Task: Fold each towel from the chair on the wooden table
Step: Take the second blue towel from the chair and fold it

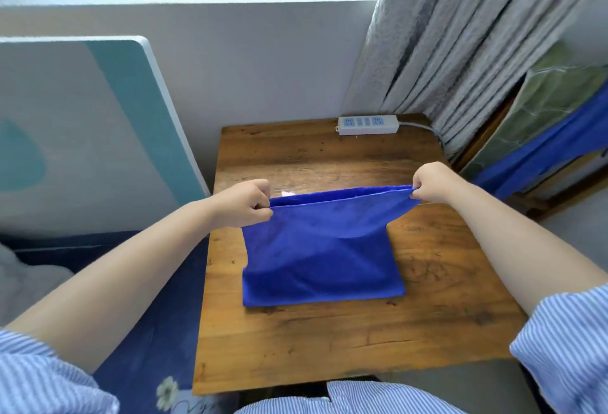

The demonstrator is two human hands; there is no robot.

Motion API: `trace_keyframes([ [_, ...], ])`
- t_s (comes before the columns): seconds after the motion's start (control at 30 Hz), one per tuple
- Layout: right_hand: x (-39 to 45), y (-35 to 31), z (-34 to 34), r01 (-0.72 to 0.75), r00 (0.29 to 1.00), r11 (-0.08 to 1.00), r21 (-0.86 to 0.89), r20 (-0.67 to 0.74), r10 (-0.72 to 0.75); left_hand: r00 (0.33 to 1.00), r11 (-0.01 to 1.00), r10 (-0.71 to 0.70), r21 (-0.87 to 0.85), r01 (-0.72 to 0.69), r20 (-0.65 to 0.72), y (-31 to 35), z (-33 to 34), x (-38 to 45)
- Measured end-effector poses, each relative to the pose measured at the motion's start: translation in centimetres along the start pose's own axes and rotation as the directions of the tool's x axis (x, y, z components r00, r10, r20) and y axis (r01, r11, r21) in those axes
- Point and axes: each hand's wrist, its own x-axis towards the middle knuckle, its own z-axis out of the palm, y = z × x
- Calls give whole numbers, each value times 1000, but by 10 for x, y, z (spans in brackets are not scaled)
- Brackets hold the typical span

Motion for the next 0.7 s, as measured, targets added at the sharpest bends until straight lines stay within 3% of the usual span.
trace_keyframes([
  [0.13,-11,-1,2,16,999,997,76,-30,-14,995,988,-49,140,61,-87,-4,3,-8],
  [0.23,-17,-2,4,12,999,971,240,-48,0,990,947,-111,292,134,-92,-9,2,-14],
  [0.4,-23,-8,-2,80,992,906,415,-124,-31,970,917,-204,321,238,-135,-23,3,-17],
  [0.53,-23,-16,-16,172,983,923,345,-128,-135,952,818,-208,494,294,-223,-30,0,-17],
  [0.63,-19,-24,-38,179,978,971,158,-137,-158,906,827,-254,411,385,-338,-27,-18,-15],
  [0.7,-18,-27,-60,201,946,969,143,-285,-154,852,851,-242,320,416,-464,-24,-40,-13],
])
